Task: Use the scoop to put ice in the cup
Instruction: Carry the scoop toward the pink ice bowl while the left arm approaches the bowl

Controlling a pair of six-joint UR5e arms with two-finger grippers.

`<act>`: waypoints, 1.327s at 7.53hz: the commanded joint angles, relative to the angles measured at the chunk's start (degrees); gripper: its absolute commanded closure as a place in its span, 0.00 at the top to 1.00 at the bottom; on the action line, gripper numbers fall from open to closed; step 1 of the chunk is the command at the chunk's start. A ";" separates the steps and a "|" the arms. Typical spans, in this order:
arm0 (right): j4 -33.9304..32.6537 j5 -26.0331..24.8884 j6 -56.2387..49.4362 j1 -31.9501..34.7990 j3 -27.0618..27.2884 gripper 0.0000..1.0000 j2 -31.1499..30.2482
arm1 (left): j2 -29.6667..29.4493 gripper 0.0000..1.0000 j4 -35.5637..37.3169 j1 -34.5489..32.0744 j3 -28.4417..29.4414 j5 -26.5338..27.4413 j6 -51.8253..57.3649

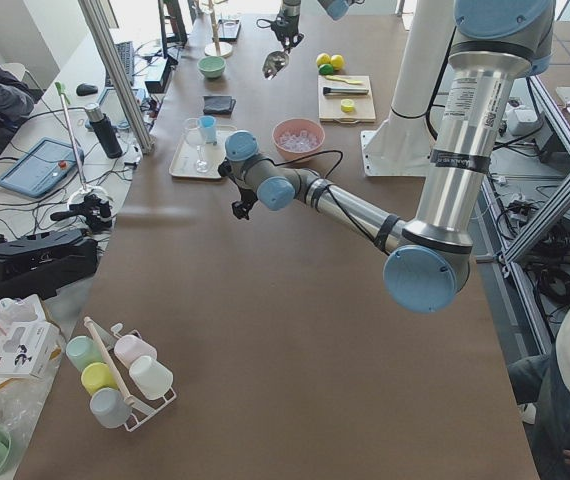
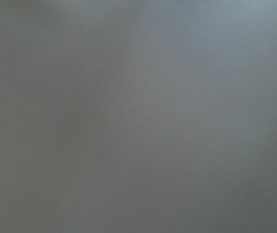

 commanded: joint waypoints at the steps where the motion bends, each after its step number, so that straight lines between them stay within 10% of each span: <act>1: -13.48 -6.05 -6.58 -6.38 5.49 0.00 5.73 | -3.53 0.98 -0.38 4.32 -1.91 -2.73 0.04; 5: -32.61 -8.44 -15.13 -7.61 8.94 0.00 15.80 | -4.25 0.98 -9.40 8.02 -2.89 -2.56 0.04; 10: -41.97 -11.42 -15.22 -9.55 -6.77 0.00 34.71 | -3.63 0.98 -28.82 12.08 1.41 2.10 0.21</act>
